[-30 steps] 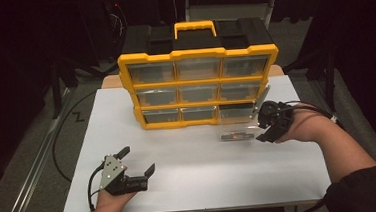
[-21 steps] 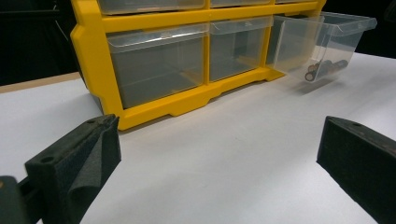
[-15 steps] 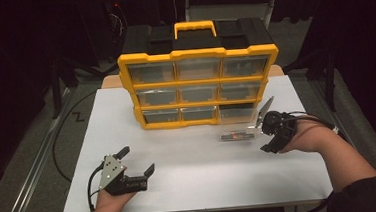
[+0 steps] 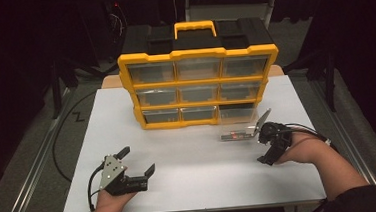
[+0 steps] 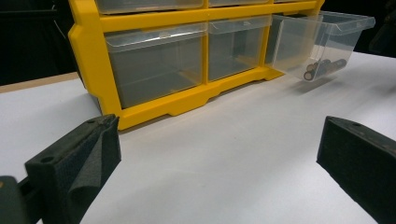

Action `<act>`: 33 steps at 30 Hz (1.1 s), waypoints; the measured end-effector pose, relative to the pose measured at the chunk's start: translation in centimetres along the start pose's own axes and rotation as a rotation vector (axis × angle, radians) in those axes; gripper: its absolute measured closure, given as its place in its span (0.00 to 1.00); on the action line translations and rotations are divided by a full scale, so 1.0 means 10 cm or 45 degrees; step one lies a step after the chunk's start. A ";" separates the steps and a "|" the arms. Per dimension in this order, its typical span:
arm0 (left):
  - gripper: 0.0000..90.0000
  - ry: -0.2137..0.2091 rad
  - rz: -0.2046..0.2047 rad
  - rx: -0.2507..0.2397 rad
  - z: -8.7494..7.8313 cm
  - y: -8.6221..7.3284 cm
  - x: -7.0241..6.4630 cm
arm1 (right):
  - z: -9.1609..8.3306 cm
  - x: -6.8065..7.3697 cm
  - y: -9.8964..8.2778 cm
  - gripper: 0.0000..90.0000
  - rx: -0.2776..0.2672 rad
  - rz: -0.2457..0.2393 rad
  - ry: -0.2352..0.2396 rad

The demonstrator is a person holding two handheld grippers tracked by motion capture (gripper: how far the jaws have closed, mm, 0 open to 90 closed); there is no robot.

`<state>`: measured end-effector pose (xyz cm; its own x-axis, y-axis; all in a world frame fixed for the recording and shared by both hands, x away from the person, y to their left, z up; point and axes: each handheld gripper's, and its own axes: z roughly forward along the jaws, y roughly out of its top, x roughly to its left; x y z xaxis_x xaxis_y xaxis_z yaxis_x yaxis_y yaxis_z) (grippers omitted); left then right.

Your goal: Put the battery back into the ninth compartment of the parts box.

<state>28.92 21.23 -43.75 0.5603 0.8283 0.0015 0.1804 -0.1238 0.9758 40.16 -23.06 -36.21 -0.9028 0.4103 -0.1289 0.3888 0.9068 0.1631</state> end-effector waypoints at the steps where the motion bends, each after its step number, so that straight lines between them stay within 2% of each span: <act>1: 0.00 0.000 0.000 0.001 0.00 0.00 0.00 | 0.03 0.01 0.00 0.18 0.003 0.002 0.000; 8: 0.00 -0.004 0.002 0.007 0.01 -0.01 0.00 | 0.17 0.05 -0.03 0.01 -0.006 0.032 -0.036; 11: 0.00 -0.002 0.001 0.008 0.01 -0.01 0.00 | 0.20 0.05 -0.04 0.01 -0.015 0.040 -0.064; 16: 0.00 0.005 -0.002 0.011 0.01 -0.01 0.01 | 0.21 0.07 -0.05 0.01 -0.044 0.038 -0.068; 20: 0.00 0.010 -0.008 0.016 0.01 -0.01 0.01 | 0.23 0.09 -0.09 0.01 -0.111 0.068 -0.091; 25: 0.00 0.021 -0.025 0.031 0.02 -0.02 0.03 | 0.27 0.12 -0.15 0.01 -0.225 0.105 -0.123; 27: 0.00 0.027 -0.029 0.033 0.02 -0.02 0.03 | 0.28 0.13 -0.19 0.01 -0.271 0.127 -0.145; 33: 0.00 0.019 -0.044 0.011 0.01 -0.01 0.03 | 0.30 0.13 -0.31 0.01 -0.439 0.217 -0.160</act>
<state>29.17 21.47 -43.82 0.5413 0.8403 -0.0291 0.2068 -0.0996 0.9733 38.38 -25.03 -39.78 -0.7929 0.5800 -0.1867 0.4271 0.7476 0.5086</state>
